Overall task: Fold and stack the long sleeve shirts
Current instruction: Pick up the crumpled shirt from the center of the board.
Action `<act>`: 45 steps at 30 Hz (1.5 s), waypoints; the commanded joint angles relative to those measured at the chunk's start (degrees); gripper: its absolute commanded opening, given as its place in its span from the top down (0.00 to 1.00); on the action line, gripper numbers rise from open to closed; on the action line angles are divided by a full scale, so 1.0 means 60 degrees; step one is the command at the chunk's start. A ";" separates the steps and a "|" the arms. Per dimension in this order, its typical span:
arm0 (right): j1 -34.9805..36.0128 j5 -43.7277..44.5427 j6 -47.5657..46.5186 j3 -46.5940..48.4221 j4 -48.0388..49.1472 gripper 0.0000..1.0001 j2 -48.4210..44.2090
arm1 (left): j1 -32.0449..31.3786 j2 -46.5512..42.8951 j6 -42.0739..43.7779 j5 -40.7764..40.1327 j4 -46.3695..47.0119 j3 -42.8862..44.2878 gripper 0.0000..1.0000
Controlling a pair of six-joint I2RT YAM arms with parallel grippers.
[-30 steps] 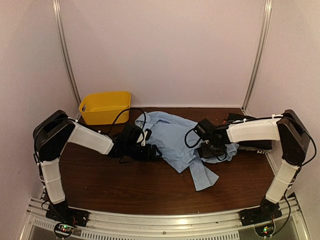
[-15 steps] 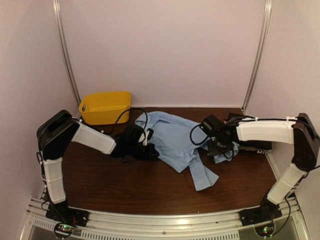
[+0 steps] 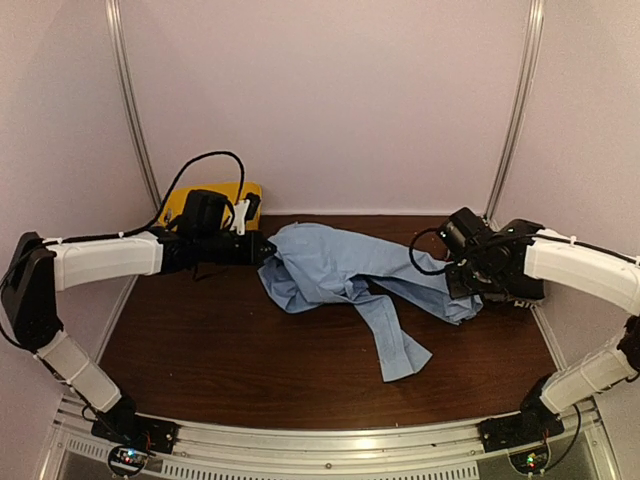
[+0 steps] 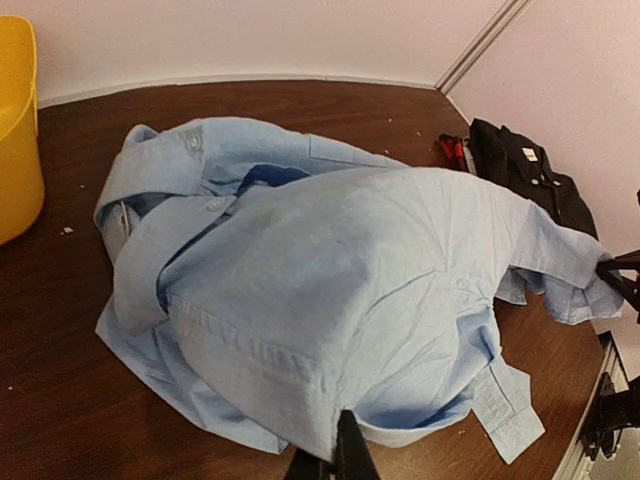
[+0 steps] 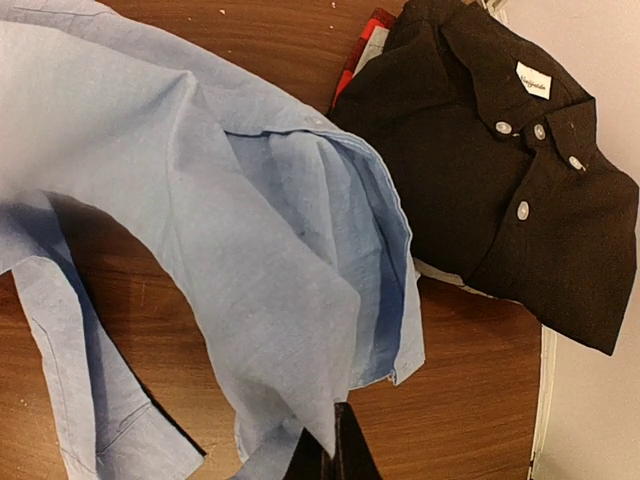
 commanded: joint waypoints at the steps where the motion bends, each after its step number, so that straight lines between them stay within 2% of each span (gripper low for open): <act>1: -0.0035 -0.0702 -0.0685 -0.0154 -0.0103 1.00 -0.0643 | 0.0284 -0.0767 0.1315 -0.0209 -0.1987 0.0258 1.00; 9: -0.0037 -0.2235 -0.1601 -0.0226 0.0424 1.00 -0.1606 | 0.0993 -0.2563 0.1950 -0.0272 -0.3062 0.0632 1.00; 15: -0.0035 -0.3317 -0.2048 -0.0485 0.1094 1.00 -0.1819 | 0.1005 -0.2673 0.2308 -0.0105 -0.3526 0.1321 1.00; 24: -0.0245 -0.2668 -0.1664 -0.0671 0.1324 0.98 0.0013 | 0.1065 -0.1941 0.2082 -0.1015 -0.3507 0.1066 1.00; 31: -0.1185 -0.2418 -0.1762 -0.0561 0.2012 0.96 0.1931 | 0.1246 -0.0651 0.1977 -0.0647 -0.2807 0.1139 1.00; 34: -0.1449 -0.2066 -0.1748 -0.0308 0.1957 0.88 0.2427 | 0.1246 -0.0046 0.1880 -0.0353 -0.2546 0.1316 1.00; 37: -0.1464 -0.1753 -0.1731 -0.0114 0.1750 0.73 0.2542 | 0.1246 0.0381 0.1815 -0.0196 -0.2406 0.1503 1.00; 42: -0.1223 -0.1633 -0.1775 -0.0288 0.1664 0.49 0.1716 | 0.1246 0.0786 0.1755 -0.0029 -0.2224 0.1622 1.00; 45: -0.0769 -0.1601 -0.1707 -0.0379 0.1501 0.43 0.1247 | 0.1246 0.0904 0.1723 0.0043 -0.2139 0.1650 1.00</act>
